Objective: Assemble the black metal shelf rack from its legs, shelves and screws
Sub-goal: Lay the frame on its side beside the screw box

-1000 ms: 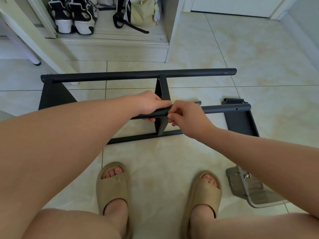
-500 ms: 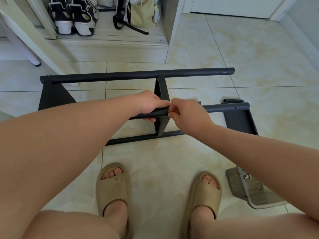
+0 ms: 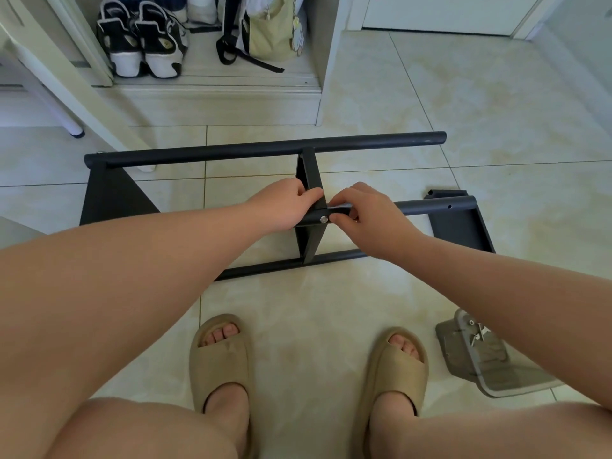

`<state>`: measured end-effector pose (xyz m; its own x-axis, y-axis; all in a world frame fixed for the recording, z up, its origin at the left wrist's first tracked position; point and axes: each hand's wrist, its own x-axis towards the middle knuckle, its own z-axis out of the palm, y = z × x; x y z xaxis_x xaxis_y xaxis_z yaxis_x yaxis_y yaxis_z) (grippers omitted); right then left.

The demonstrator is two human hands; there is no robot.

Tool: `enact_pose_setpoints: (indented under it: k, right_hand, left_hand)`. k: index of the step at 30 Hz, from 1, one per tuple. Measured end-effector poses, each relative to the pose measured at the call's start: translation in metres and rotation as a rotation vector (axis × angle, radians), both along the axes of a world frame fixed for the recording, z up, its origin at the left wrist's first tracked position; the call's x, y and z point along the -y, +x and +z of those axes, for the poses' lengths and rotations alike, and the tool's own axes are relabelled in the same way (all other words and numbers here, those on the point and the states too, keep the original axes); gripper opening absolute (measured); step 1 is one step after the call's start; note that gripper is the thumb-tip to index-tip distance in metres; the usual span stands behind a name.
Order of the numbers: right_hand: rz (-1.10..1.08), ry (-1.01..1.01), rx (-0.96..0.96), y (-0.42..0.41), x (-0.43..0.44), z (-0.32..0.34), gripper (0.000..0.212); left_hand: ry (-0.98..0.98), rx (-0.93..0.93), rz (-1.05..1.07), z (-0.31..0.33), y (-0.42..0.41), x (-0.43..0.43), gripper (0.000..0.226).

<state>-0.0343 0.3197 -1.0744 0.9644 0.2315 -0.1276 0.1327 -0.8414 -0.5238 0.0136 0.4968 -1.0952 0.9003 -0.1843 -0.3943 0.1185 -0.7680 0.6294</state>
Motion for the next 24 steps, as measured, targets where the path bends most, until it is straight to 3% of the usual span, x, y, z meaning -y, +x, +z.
enact_pose_setpoints:
  k: [3, 6, 12, 18, 24]
  right_hand:
    - [0.04, -0.029, 0.0, -0.013, 0.015, 0.006, 0.035]
    - [0.069, -0.158, -0.003, -0.03, 0.046, 0.01, 0.049]
    - [0.087, -0.545, -0.052, -0.071, 0.131, 0.005, 0.066]
    - [0.088, -0.706, -0.204, -0.114, 0.211, -0.013, 0.069]
    - [-0.069, -0.598, -0.624, -0.127, 0.256, -0.044, 0.053]
  left_hand:
    - [0.158, 0.279, 0.006, 0.005, -0.012, 0.006, 0.036]
    - [0.259, 0.611, -0.126, 0.017, -0.02, 0.015, 0.04]
    - [0.264, 0.897, -0.542, 0.038, -0.046, 0.068, 0.035]
    - [0.249, 0.78, -0.769, 0.027, -0.066, 0.145, 0.034]
    - [0.368, 0.567, -1.007, -0.02, -0.087, 0.205, 0.042]
